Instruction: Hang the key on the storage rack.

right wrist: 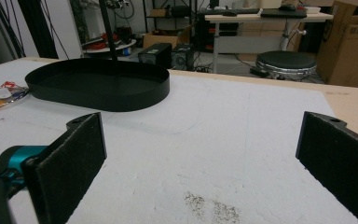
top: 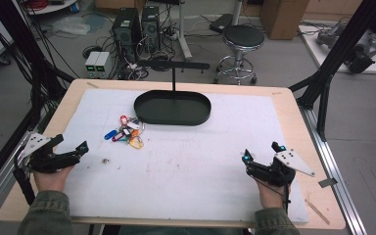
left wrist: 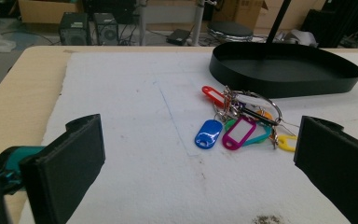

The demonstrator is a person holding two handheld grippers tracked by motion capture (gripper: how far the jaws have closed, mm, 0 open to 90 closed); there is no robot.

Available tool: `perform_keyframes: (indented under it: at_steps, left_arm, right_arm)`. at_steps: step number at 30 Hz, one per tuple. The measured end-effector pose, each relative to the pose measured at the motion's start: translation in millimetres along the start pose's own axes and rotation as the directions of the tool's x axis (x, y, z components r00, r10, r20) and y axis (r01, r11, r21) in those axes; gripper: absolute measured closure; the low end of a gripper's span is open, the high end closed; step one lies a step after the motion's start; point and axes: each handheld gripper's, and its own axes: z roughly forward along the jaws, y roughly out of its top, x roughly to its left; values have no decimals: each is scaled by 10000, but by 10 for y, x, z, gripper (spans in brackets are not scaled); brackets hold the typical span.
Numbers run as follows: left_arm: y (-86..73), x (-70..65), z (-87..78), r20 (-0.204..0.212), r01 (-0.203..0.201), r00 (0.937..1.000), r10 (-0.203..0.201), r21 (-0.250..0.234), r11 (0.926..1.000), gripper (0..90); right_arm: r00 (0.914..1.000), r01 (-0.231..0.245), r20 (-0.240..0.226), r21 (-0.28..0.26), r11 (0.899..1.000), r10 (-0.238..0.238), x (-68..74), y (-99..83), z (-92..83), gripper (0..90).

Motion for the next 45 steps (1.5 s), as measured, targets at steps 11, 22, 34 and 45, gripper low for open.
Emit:
perform_keyframes:
  at_steps: [11,22,34,45]
  left_arm:
    - [-2,-18,43,186,113,9998,-116,156,9998,23]
    - [38,-54,128,126,-133,9998,125,655,9978,23]
    - [158,-97,353,471,-409,9982,361,1052,9936,23]
    - [258,-128,549,851,-433,9959,321,1325,9902,23]
  right_arm:
    - [9999,-43,125,-16,10000,43,1,-4,30,5]
    - [9988,-342,348,100,9994,338,-46,-5,26,5]
    - [9988,-306,401,192,9993,298,-39,-7,44,5]
    - [9985,-431,353,169,9989,425,-52,-8,50,5]
